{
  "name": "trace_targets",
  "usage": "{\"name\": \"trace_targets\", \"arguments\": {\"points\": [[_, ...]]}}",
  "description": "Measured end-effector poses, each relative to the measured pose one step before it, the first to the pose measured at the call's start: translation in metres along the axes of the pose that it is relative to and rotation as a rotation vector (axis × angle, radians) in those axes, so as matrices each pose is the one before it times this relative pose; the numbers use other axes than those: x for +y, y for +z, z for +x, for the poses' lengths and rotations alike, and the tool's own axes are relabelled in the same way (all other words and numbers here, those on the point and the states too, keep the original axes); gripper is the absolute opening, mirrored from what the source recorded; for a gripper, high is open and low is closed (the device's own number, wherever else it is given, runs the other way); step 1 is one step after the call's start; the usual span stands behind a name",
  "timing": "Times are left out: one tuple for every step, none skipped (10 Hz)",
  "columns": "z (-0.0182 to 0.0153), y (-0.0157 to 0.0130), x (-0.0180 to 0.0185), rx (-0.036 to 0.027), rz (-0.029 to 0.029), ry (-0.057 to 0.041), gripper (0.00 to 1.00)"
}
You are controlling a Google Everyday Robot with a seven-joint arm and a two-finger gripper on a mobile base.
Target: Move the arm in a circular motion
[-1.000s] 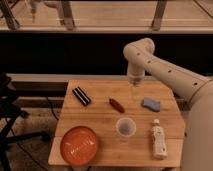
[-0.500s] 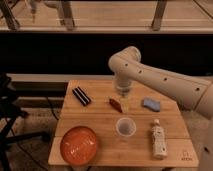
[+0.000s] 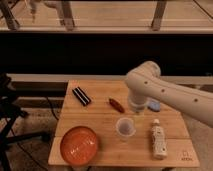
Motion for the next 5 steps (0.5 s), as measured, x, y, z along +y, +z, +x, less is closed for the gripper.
{"name": "trace_targets", "arguments": {"points": [[0.02218,0.00204,0.01739,-0.00528,0.00822,0.01765,0.80],[0.02475,0.00260,0.01590,-0.00744,0.01016,0.02128,0.80],[0.02300,0.00155,0.01211,-0.00554,0.00816,0.02180,0.80],[0.02380,0.00167,0.00880,-0.00554,0.00544,0.02693,0.80],[0.02465,0.00056,0.00334,-0.00262,0.00600,0.03481,0.80]]}}
